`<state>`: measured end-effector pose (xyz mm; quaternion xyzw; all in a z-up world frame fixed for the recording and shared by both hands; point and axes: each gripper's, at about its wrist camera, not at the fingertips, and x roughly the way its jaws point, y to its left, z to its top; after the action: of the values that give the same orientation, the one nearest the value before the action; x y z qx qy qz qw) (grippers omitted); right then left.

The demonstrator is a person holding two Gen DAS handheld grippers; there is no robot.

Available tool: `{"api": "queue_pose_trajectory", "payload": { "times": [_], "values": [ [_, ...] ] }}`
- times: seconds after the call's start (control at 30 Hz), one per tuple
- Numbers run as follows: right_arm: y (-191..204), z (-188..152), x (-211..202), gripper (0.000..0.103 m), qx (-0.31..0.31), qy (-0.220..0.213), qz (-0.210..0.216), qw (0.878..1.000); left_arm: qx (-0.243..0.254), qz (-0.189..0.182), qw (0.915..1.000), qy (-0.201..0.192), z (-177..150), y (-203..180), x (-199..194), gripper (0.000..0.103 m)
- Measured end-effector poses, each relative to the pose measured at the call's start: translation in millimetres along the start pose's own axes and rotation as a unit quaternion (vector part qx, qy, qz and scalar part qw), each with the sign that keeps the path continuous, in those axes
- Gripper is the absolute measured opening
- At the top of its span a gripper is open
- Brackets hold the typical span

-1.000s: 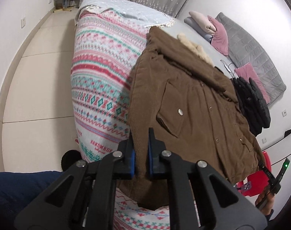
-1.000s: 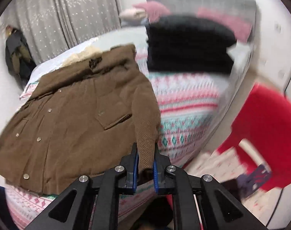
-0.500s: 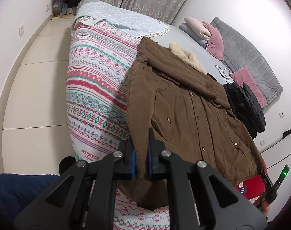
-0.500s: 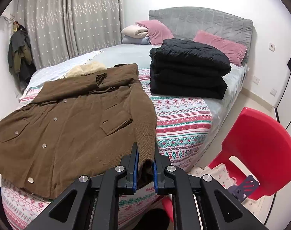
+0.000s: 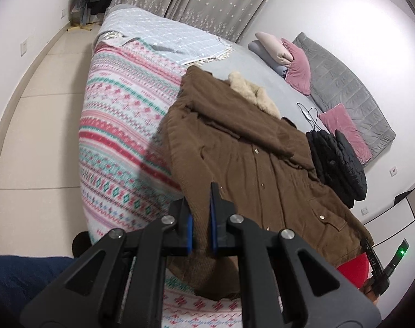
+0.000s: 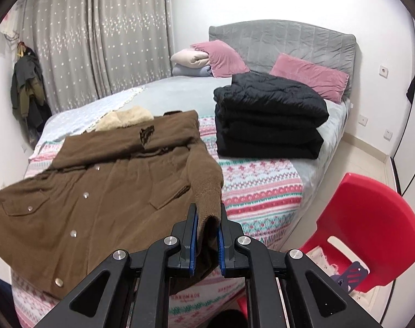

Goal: Fold large clothes
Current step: 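Lift the held coat side with the left tool toward the coat center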

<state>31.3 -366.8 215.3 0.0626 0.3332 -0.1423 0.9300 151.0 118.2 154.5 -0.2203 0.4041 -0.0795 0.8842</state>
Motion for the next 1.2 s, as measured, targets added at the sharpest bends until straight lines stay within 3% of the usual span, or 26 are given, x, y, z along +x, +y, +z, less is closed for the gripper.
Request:
{"api": "queue_pose_trajectory", "payload": {
  "times": [0.33, 0.53, 0.63, 0.77, 1.0, 1.2],
  "values": [
    [-1, 32, 3, 0.011, 0.023, -0.011, -0.002, 1.0, -0.014, -0.011, 0.9998, -0.011, 22, -8, 5, 0.011],
    [-21, 26, -4, 0.011, 0.066, -0.008, 0.038, 0.997, -0.046, -0.033, 0.9984, 0.007, 3, 19, -8, 0.011],
    [-27, 11, -5, 0.01, 0.086, 0.003, 0.052, 0.995, -0.05, -0.013, 0.9987, 0.006, -11, 34, -10, 0.011],
    [-44, -6, -2, 0.01, 0.149, 0.019, 0.084, 0.985, -0.063, -0.003, 0.9975, 0.031, -22, 56, 1, 0.01],
    [-45, -5, -6, 0.01, 0.187, 0.014, 0.108, 0.976, -0.058, -0.013, 0.998, 0.021, -16, 52, -5, 0.01],
    [-54, 14, -1, 0.01, 0.223, 0.0, 0.153, 0.963, -0.083, -0.043, 0.9952, 0.027, 18, 52, -1, 0.01]
  ]
}}
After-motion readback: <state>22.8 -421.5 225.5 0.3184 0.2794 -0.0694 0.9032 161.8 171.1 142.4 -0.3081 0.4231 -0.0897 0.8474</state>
